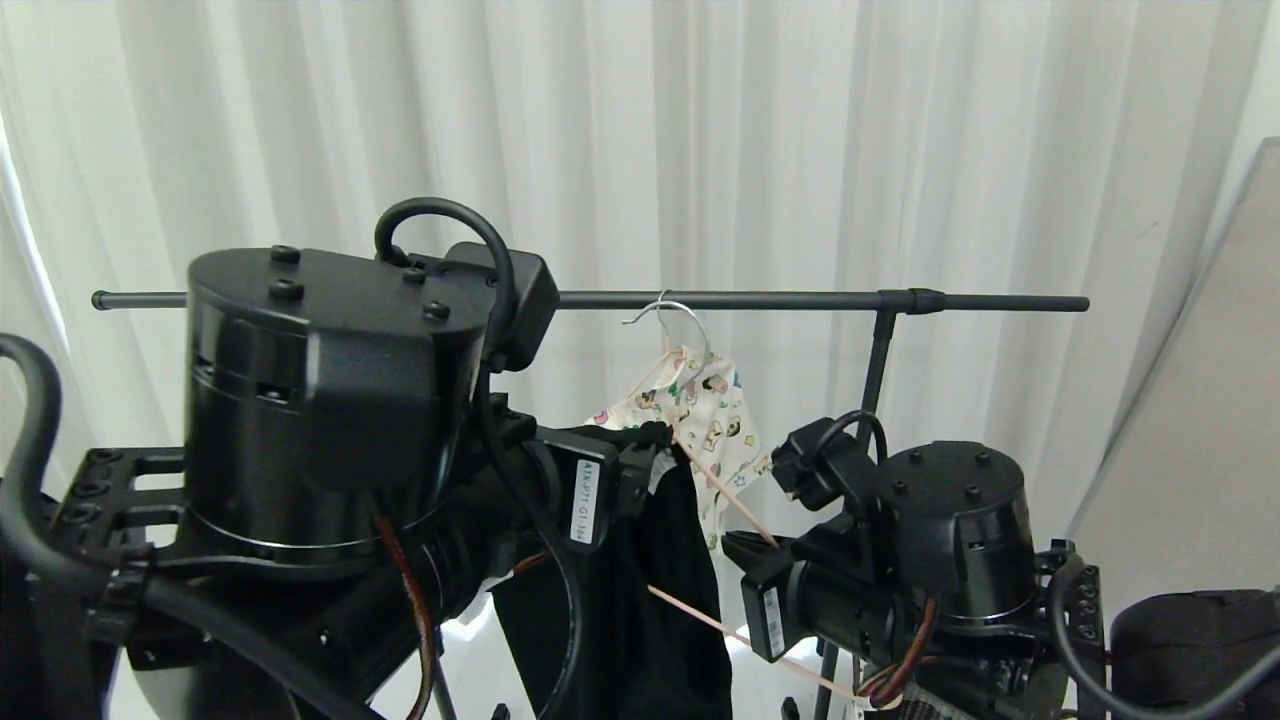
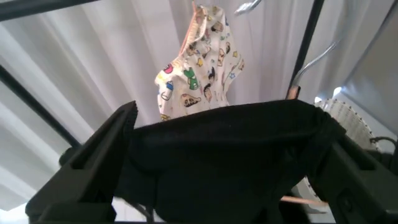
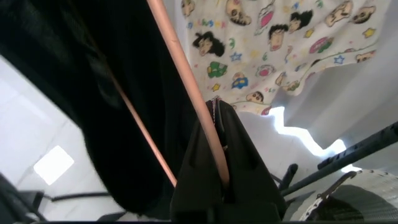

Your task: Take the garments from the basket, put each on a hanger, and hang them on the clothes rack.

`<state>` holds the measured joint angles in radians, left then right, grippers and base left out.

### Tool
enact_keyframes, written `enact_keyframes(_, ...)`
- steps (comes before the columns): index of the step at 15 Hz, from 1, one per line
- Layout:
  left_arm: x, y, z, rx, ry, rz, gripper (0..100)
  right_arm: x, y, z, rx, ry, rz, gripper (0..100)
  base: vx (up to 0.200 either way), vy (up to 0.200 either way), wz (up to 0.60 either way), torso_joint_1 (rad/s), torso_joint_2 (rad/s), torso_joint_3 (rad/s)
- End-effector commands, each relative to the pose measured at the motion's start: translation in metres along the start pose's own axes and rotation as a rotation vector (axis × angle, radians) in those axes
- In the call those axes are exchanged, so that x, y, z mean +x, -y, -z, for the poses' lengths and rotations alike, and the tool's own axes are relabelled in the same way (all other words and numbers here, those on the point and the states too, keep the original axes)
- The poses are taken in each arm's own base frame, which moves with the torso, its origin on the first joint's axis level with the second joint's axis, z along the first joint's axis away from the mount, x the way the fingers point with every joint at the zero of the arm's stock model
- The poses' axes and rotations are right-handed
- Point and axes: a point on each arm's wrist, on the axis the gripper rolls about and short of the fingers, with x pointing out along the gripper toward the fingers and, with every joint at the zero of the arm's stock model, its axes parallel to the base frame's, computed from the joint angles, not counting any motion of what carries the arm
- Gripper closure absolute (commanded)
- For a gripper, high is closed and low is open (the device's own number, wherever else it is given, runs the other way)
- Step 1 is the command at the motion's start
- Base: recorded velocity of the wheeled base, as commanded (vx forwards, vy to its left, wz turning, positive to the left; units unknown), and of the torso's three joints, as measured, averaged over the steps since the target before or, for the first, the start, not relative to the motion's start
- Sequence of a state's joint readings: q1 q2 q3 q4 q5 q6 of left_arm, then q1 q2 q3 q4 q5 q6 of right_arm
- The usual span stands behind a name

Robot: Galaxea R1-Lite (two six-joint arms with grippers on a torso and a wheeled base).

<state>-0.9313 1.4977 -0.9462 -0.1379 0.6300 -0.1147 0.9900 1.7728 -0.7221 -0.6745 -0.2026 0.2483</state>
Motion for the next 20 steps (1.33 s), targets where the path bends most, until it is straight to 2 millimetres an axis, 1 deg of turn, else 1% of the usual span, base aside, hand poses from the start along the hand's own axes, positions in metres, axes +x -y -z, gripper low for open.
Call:
enact_keyframes(1, -0.006, -0.005, 0.005, 0.002, -0.003, -0.002, 0, -0.002, 0.004, -0.004, 0.007, 0.024, 0.008, 100, 0.0, 0.0, 0.0, 0.0, 0.0, 0.0)
enact_keyframes(3, -0.013, -0.011, 0.01, 0.003, -0.004, -0.004, 0, -0.006, 0.008, -0.008, 0.013, 0.042, 0.018, 100, 0.0, 0.0, 0.0, 0.0, 0.0, 0.0)
enact_keyframes(5, -0.018, -0.013, 0.01, 0.003, 0.004, -0.004, 0, -0.009, 0.011, -0.012, 0.018, 0.061, 0.023, 100, 0.0, 0.0, 0.0, 0.0, 0.0, 0.0)
enact_keyframes(7, -0.021, -0.01, 0.011, 0.014, 0.008, 0.011, 0, -0.009, 0.011, -0.016, 0.023, 0.095, 0.017, 100, 0.0, 0.0, 0.0, 0.0, 0.0, 0.0)
enact_keyframes(8, -0.025, -0.005, 0.011, 0.023, 0.011, 0.037, 0, -0.009, 0.011, -0.017, 0.023, 0.105, 0.016, 100, 0.0, 0.0, 0.0, 0.0, 0.0, 0.0)
enact_keyframes(9, -0.027, 0.0, 0.016, 0.041, 0.003, 0.061, 0, -0.01, 0.012, -0.016, 0.024, 0.101, 0.02, 100, 0.0, 0.0, 0.0, 0.0, 0.0, 0.0)
enact_keyframes(10, -0.028, 0.0, 0.022, 0.054, -0.011, 0.062, 0, -0.013, 0.014, -0.015, 0.017, 0.1, 0.024, 100, 0.0, 0.0, 0.0, 0.0, 0.0, 0.0)
enact_keyframes(12, -0.033, -0.009, 0.04, 0.079, -0.044, 0.046, 0, -0.025, 0.018, -0.01, -0.029, 0.12, 0.03, 100, 0.0, 0.0, 0.0, 0.0, 0.0, 0.0)
enact_keyframes(13, -0.04, -0.015, 0.044, 0.079, -0.041, 0.049, 0, -0.032, 0.019, -0.006, -0.047, 0.138, 0.021, 100, 0.0, 0.0, 0.0, 0.0, 0.0, 0.0)
enact_keyframes(15, -0.053, -0.026, 0.048, 0.073, -0.021, 0.075, 0, -0.053, 0.025, 0.013, -0.105, 0.116, 0.013, 100, 0.0, 0.0, 0.0, 0.0, 0.0, 0.0)
enact_keyframes(17, -0.065, -0.035, 0.053, 0.057, -0.014, 0.193, 0, -0.07, 0.026, 0.025, -0.121, 0.093, -0.022, 100, 0.0, 0.0, 0.0, 0.0, 0.0, 0.0)
enact_keyframes(19, -0.082, -0.045, 0.061, 0.07, -0.001, 0.42, 0, -0.081, 0.026, 0.035, -0.14, 0.073, -0.04, 100, 0.0, 0.0, 0.0, 0.0, 0.0, 0.0)
enact_keyframes(20, -0.085, -0.051, 0.064, 0.101, 0.012, 0.494, 0, -0.088, 0.025, 0.04, -0.157, 0.063, -0.059, 100, 0.0, 0.0, 0.0, 0.0, 0.0, 0.0)
